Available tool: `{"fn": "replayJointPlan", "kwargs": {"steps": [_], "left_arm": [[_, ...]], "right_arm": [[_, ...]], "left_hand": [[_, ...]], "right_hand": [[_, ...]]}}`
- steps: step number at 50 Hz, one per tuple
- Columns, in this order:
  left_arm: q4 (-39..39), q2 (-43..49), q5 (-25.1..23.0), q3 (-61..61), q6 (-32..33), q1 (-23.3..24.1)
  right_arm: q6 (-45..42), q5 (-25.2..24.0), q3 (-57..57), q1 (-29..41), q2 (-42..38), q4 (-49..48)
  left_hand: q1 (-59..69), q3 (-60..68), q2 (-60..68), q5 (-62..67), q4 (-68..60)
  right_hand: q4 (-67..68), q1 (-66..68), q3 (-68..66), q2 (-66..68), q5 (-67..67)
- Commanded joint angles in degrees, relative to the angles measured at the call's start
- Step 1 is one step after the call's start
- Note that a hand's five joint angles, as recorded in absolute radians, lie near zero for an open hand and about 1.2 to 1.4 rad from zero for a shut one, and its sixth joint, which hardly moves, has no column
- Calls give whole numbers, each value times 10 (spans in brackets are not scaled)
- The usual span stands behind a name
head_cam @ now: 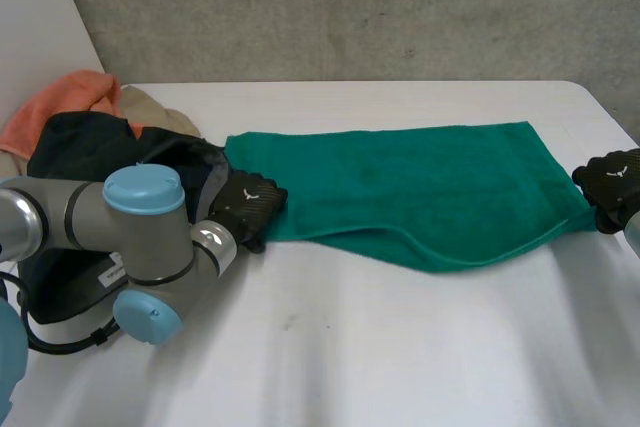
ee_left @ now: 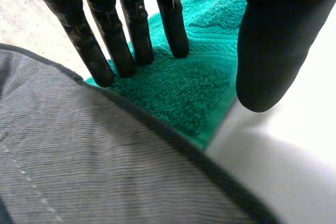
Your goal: Fold the laundry.
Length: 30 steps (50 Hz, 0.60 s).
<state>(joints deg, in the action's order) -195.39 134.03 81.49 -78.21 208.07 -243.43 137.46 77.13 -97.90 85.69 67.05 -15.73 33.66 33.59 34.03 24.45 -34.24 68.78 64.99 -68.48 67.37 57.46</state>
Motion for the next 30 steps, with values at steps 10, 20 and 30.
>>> {"fn": "replayJointPlan", "kwargs": {"steps": [10, 20, 30], "left_arm": [[-2, 46, -2, 70, 68, -17], [9, -17, 2, 46, 61, -25], [183, -201, 3, -76, 4, -21]], "right_arm": [[0, 1, -2, 0, -2, 1], [-16, 7, 0, -2, 4, 4], [-138, 5, 2, -30, 96, 188]], "left_hand": [[300, 301, 296, 292, -294], [463, 464, 460, 455, -458], [463, 464, 460, 455, -458]], "right_hand": [[112, 150, -115, 126, 125], [112, 150, -115, 126, 125], [112, 150, -115, 126, 125]]}}
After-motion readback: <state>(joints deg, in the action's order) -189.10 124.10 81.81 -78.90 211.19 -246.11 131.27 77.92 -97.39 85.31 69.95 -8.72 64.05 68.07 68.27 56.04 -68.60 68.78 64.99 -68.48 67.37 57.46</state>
